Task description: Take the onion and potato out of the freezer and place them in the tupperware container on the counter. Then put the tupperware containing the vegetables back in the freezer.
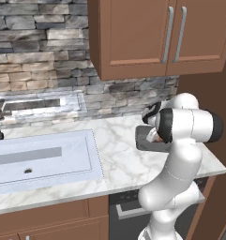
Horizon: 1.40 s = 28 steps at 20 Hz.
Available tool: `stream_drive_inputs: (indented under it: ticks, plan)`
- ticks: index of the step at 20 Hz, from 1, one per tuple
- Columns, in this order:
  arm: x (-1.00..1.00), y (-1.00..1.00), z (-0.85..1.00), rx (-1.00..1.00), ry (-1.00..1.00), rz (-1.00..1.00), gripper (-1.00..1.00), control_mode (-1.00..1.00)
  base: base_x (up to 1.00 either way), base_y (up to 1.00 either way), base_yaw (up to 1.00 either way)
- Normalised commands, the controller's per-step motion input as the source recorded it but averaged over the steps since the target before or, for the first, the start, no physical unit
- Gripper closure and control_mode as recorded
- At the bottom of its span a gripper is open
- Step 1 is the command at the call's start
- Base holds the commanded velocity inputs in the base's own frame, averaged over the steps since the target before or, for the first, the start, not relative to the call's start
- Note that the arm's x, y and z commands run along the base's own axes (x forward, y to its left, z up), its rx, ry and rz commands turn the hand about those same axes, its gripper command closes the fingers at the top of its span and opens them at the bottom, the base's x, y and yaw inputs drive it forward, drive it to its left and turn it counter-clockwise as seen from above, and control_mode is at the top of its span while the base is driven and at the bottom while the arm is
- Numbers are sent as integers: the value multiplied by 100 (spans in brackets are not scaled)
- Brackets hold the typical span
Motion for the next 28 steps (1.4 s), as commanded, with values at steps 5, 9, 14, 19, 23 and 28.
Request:
stream_drive_inputs:
  ticks: [5,9,14,19,23,28]
  plan:
    - [-17,0,10,0,0,0,-100,-100,0,0,0]
    - [-36,0,53,0,-2,0,-100,-100,0,0,0]
    - [-37,0,84,0,-6,0,-100,-100,0,0,0]
    - [-93,8,100,2,-9,-2,-100,-100,0,0,0]
    - [-100,26,95,6,-2,-18,-100,-100,0,0,0]
    - [-100,51,83,5,0,-29,-100,-100,0,0,0]
